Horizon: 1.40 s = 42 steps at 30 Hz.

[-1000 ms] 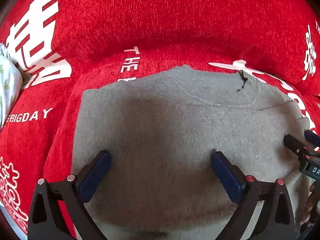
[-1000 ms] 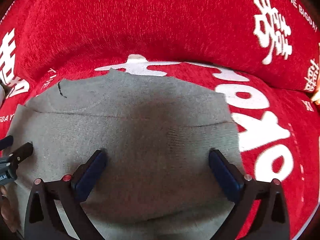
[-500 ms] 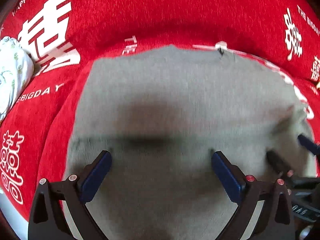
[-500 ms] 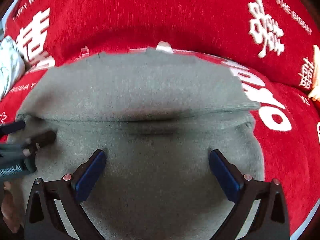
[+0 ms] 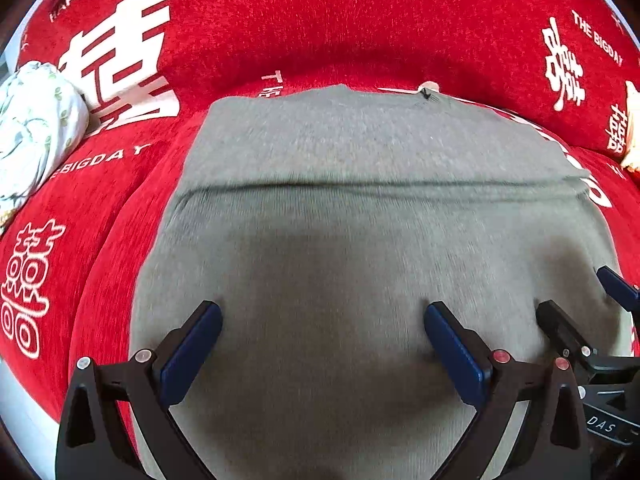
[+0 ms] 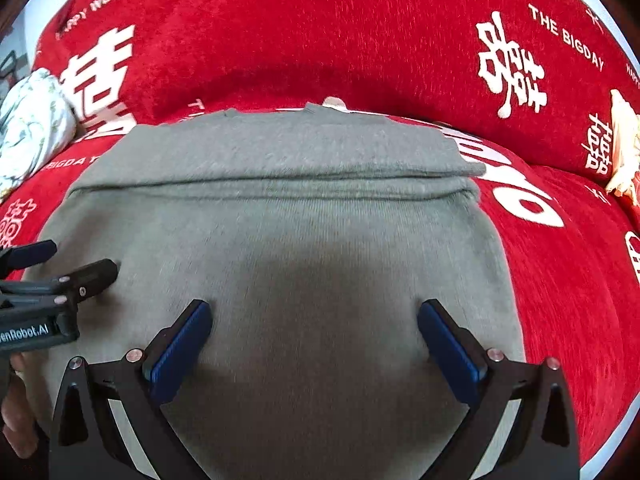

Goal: Fold small clothes
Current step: 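Lower both tools onto the sweater hem and close them on it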

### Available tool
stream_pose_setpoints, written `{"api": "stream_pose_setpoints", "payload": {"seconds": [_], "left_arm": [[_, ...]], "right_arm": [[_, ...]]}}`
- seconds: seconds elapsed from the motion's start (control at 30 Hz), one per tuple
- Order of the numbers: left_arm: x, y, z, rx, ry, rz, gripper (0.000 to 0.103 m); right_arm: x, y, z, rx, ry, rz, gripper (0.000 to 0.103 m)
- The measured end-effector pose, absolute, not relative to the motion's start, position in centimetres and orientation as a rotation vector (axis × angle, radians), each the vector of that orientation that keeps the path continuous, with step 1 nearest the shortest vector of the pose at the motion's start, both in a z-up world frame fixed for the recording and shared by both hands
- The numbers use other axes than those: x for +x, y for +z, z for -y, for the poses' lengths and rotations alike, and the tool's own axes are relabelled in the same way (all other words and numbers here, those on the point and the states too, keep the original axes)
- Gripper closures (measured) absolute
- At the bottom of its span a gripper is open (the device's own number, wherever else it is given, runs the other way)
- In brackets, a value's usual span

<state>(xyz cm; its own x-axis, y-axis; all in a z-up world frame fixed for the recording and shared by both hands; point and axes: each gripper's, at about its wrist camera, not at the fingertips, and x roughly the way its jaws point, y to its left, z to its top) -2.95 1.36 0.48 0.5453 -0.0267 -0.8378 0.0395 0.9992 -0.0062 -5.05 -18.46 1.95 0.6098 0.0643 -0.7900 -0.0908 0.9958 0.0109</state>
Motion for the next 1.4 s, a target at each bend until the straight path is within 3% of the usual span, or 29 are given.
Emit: {"api": "stream_pose_setpoints", "payload": {"seconds": [0.33, 0.7, 0.9, 1.03, 1.17, 1.2, 1.23, 1.27, 1.3, 1.33, 1.37, 1.4], "left_arm": [[-10.6, -0.1, -2.1, 0.018, -0.062, -0.966, 0.001], [-16.1, -1.4, -3.0, 0.026, -0.083, -1.067, 0.001], [-17.6, -2.6, -7.2, -0.107, 0.003, -1.138, 0.001], [-17.2, -5.6, -9.3, -0.251, -0.009, -1.277, 0.001], [-17.0, -5.9, -9.1, -0.27, -0.048, -1.292, 0.001], [-16.9, -6.0, -8.9, -0.274, -0.066, -1.299, 0.004], [-17.0, -6.1, -8.4, -0.279, -0.108, -1.311, 0.019], [-17.1, -6.0, -8.1, -0.279, -0.129, -1.313, 0.024], [-17.3, -5.8, -7.9, -0.269, -0.134, -1.303, 0.033], [-17.5, -5.4, -7.6, -0.257, -0.152, -1.292, 0.049], [-17.7, -5.1, -7.5, -0.25, -0.165, -1.283, 0.056], [-17.9, -4.7, -7.4, -0.245, -0.174, -1.275, 0.072]], "right_arm": [[-12.5, 1.9, 18.8, -0.083, 0.125, -0.86, 0.0], [-18.2, 0.9, 19.2, -0.176, 0.169, -0.975, 0.0], [-19.5, 1.0, 23.7, 0.002, 0.095, -1.038, 0.0], [-19.1, -1.0, 26.6, 0.153, 0.035, -1.177, 0.0], [-18.9, -3.1, 26.4, 0.229, 0.042, -1.275, 0.0], [-19.0, -3.2, 26.0, 0.221, 0.057, -1.277, 0.0], [-19.1, -3.2, 25.4, 0.204, 0.08, -1.278, 0.001], [-19.2, -3.2, 25.0, 0.189, 0.101, -1.277, 0.005], [-19.3, -3.0, 24.8, 0.171, 0.104, -1.271, 0.017], [-19.6, -2.8, 24.9, 0.156, 0.081, -1.268, 0.022], [-19.9, -2.6, 25.1, 0.158, 0.084, -1.264, 0.035], [-20.2, -2.2, 25.6, 0.17, 0.101, -1.254, 0.057]]}}
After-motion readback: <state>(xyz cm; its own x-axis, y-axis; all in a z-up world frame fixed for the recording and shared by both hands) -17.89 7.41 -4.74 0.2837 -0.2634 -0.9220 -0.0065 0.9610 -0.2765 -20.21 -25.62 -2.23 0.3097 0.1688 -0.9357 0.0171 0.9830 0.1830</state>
